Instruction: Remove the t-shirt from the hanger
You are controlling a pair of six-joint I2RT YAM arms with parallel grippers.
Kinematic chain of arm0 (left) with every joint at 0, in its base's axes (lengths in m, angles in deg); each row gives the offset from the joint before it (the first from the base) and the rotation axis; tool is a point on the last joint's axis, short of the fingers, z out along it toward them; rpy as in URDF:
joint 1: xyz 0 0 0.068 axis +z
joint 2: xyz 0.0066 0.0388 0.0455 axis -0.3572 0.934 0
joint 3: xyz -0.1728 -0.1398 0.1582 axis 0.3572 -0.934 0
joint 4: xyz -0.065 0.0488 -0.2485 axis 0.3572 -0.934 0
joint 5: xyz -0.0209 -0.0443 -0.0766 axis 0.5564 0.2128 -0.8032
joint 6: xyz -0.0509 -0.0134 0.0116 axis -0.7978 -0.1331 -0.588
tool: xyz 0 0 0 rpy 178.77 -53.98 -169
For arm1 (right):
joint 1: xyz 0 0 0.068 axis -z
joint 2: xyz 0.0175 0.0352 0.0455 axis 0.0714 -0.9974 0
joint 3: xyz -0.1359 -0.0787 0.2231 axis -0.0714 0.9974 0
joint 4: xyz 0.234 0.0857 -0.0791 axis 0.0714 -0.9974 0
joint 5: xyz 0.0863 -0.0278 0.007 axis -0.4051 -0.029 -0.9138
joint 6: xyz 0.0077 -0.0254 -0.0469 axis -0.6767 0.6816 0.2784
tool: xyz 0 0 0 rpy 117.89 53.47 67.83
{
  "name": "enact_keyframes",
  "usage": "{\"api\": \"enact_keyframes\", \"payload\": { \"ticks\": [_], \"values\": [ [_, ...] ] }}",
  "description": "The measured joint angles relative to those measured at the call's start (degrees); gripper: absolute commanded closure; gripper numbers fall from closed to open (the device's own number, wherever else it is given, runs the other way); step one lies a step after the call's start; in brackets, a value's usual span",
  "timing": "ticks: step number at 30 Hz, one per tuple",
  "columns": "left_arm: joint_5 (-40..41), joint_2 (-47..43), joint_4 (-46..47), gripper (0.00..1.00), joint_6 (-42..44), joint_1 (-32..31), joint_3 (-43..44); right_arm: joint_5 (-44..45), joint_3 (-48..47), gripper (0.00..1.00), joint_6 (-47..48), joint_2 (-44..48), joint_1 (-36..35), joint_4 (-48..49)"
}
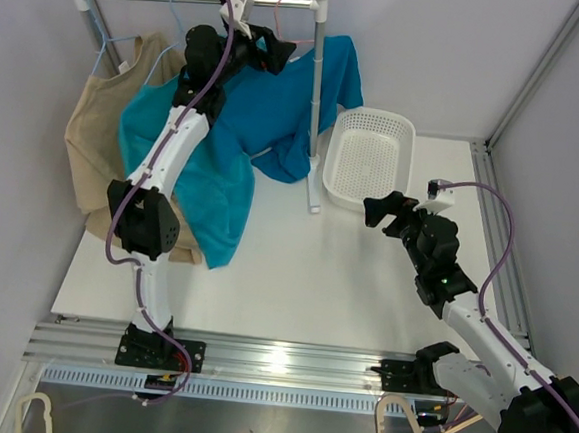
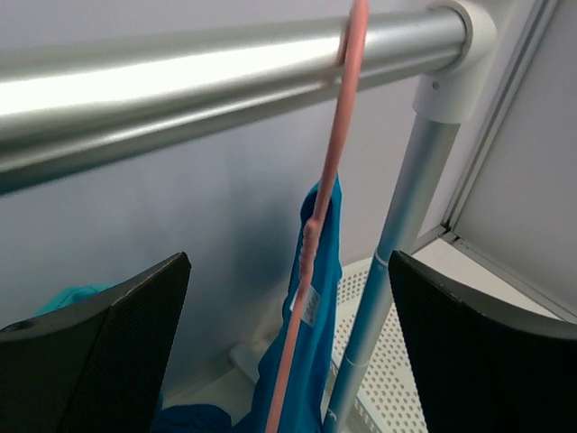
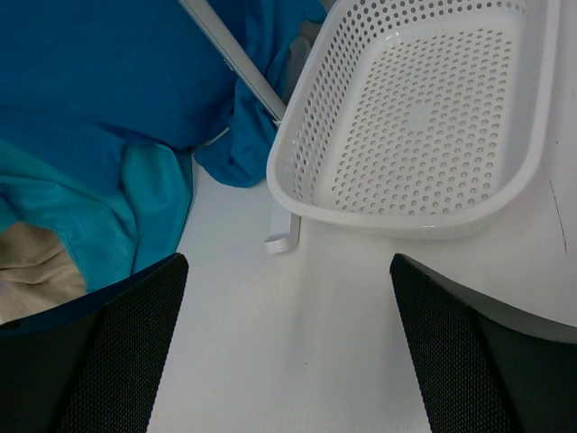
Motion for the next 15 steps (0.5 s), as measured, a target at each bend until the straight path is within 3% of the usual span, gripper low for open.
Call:
{"api": "enact_keyframes", "payload": {
  "ticks": [3, 4, 5, 6, 7, 11, 15],
  "values": [
    [1.3, 2.6, 0.6, 0.11, -0.1, -0.2, 3.3, 0.0, 0.0, 0.0, 0.0, 0.0, 0.0, -0.1],
    [1.9, 3.5, 0.8, 0.18, -0.2, -0.2, 4.7, 0.0, 0.0, 0.01, 0.0, 0.0, 0.0, -0.2],
    [2.4, 4.3, 1.2, 0.32, -0.2, -0.3, 6.0, 0.0, 0.0, 0.01, 0.0, 0.0, 0.0, -0.2],
    [2.8, 4.9, 1.5, 0.35, -0.5, -0.3, 6.8, 0.0, 0.0, 0.01, 0.0, 0.0, 0.0, -0.3],
    [3.3, 5.3, 1.8, 0.35, -0.7, -0.3, 7.5, 0.0, 0.0, 0.0, 0.0, 0.0, 0.0, -0.4],
    [5.0, 6.6, 3.0, 0.5, -1.8, -0.4, 10.1, 0.3, 0.0, 0.01, 0.1, 0.0, 0.0, -0.4],
    [5.2, 6.9, 3.6, 0.52, -2.3, -0.5, 10.8, 0.5, 0.0, 0.0, 0.2, 0.0, 0.0, -0.5]
  ]
}}
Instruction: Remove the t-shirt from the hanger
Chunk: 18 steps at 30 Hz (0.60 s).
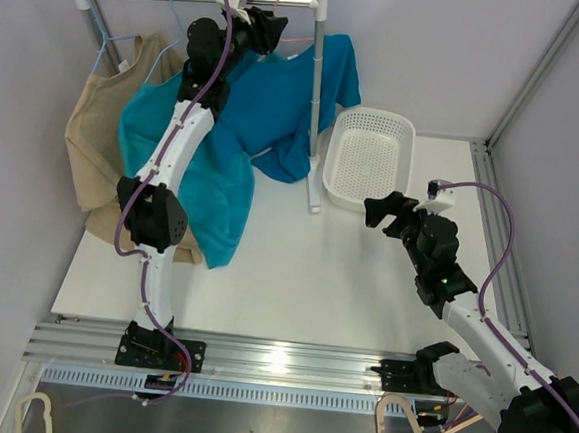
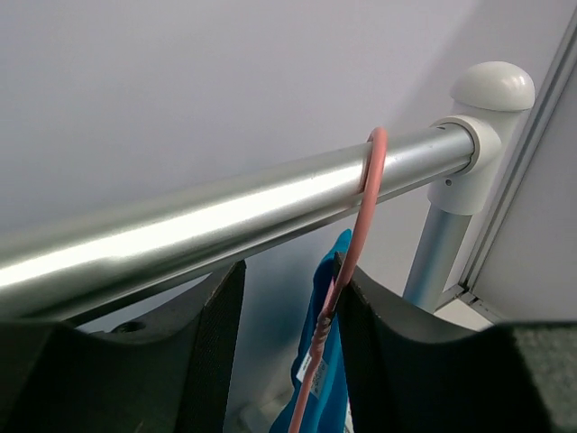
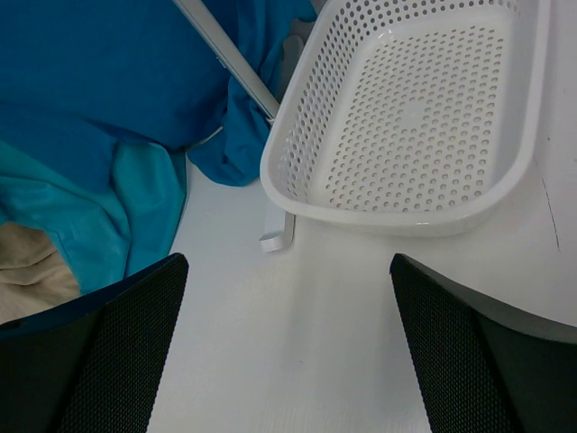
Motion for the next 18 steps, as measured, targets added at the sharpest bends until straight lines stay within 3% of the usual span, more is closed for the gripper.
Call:
{"api": "enact_keyframes", "payload": {
  "ticks": [6, 11, 12, 14, 18],
  "values": [
    [-0.6, 0.2, -0.1, 0.54, -0.3, -0.2, 0.0, 0.2, 0.0, 0.01, 0.0, 0.0, 0.0, -0.2],
    [-0.4, 0.2, -0.4, 0.48, 0.0, -1.0, -0.2, 0.1, 0.0, 0.01, 0.0, 0.0, 0.2, -0.3],
    [-0.3, 0.2, -0.5, 0.49, 0.3, -1.3, -0.3, 0.1, 0.0, 0.01, 0.0, 0.0, 0.2, -0.3],
    [0.0, 0.2, -0.9, 0.63, 0.9, -1.8, -0.7, 0.1, 0.0, 0.01, 0.0, 0.0, 0.2, -0.3],
    [0.2, 0.2, -3.0, 0.65, 1.9, -2.4, -1.6, 0.1, 0.0, 0.01, 0.0, -0.3, 0.3, -0.3]
  ]
}}
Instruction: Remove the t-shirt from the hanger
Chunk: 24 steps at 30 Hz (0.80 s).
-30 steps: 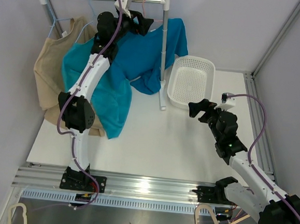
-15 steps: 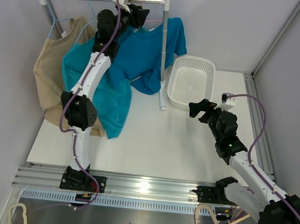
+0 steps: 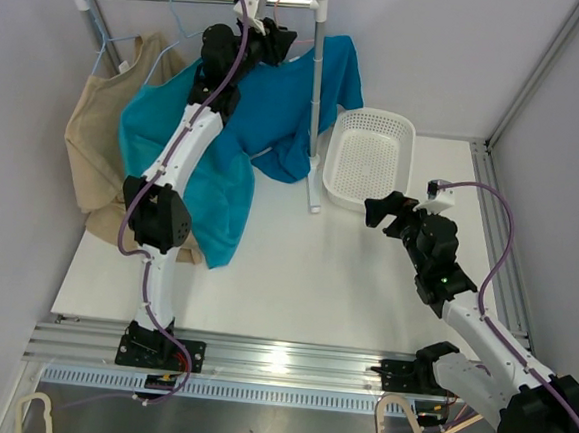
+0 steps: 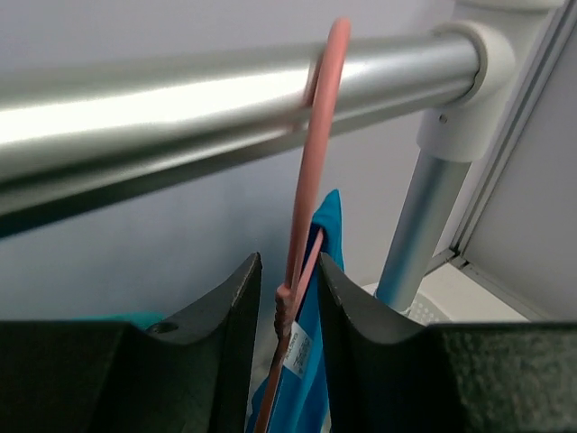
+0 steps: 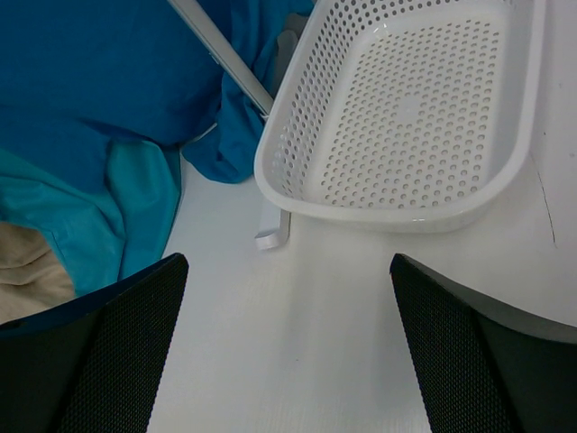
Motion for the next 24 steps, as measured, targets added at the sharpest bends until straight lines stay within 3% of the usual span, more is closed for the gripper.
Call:
{"api": "enact_keyframes", "payload": {
  "ticks": [2, 3, 4, 5, 24],
  "values": [
    [0.2, 0.0, -1.2, 0.74, 0.4, 0.0, -0.4, 0.0, 0.0, 0.01, 0.0, -0.5, 0.0, 0.0],
    [0.4, 0.0, -1.8, 0.82, 0.7, 0.0, -0.5, 0.0, 0.0, 0.0, 0.0, -0.7, 0.0, -0.1],
    [0.6, 0.0, -2.4, 0.95, 0.9, -0.1, -0.5, 0.0, 0.0, 0.01, 0.0, -0.8, 0.0, -0.1],
    [0.8, 0.0, -2.6, 0.99, 1.0, -0.1, -0.5, 0.0, 0.0, 0.01, 0.0, -0.9, 0.0, -0.1],
    [11.3, -3.5, -6.6, 0.99, -1.2, -0.7, 1.6, -0.4, 0.0, 0.01, 0.0, -1.9, 0.4, -1.1]
  ]
}}
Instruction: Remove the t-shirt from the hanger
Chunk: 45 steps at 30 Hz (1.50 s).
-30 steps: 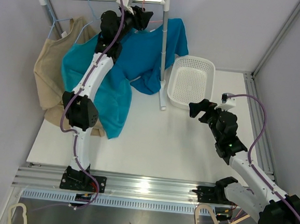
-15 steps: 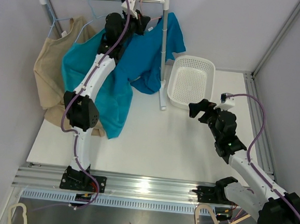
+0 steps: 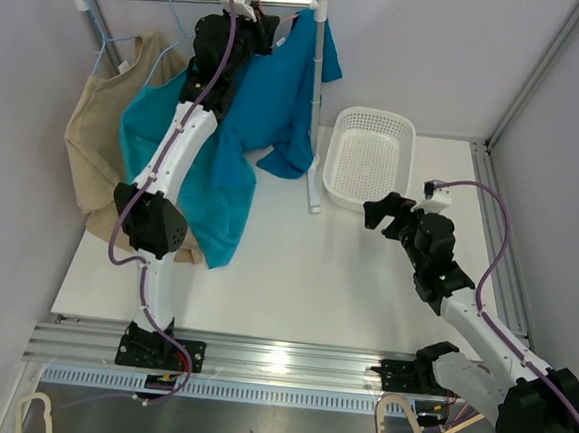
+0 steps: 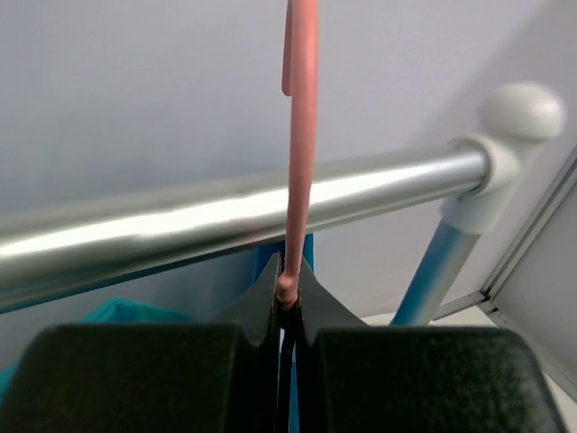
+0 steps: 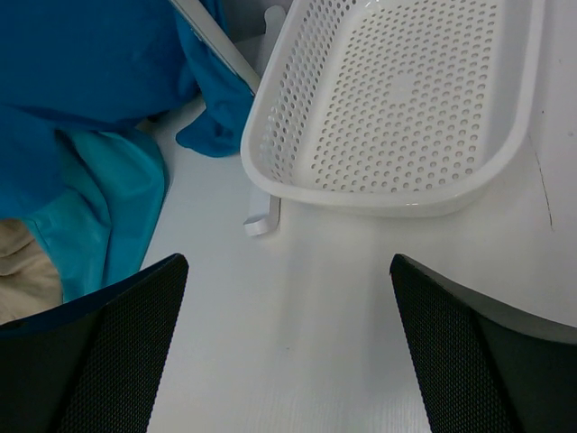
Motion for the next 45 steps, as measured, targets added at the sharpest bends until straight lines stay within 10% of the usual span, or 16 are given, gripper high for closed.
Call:
{"api": "enact_keyframes", "payload": {
  "ticks": [18, 29, 45],
  "values": [
    [25.7, -19.7, -5.0, 0.99, -1.2, -5.5, -16.3, -8.7, -0.2, 0.0, 0.5, -2.6, -1.1, 1.7],
    [55.8, -34.4, -31.6, 0.99, -12.1, -15.3, -27.2, -17.4, -13.7, 0.01, 9.7, -8.9, -25.9, 1.1],
    [63.6, -46.7, -36.1, 0.99, -20.1, -16.9, -44.3, -20.7, -23.1, 0.0, 11.4, -13.8, -43.1, -0.4]
  ]
}}
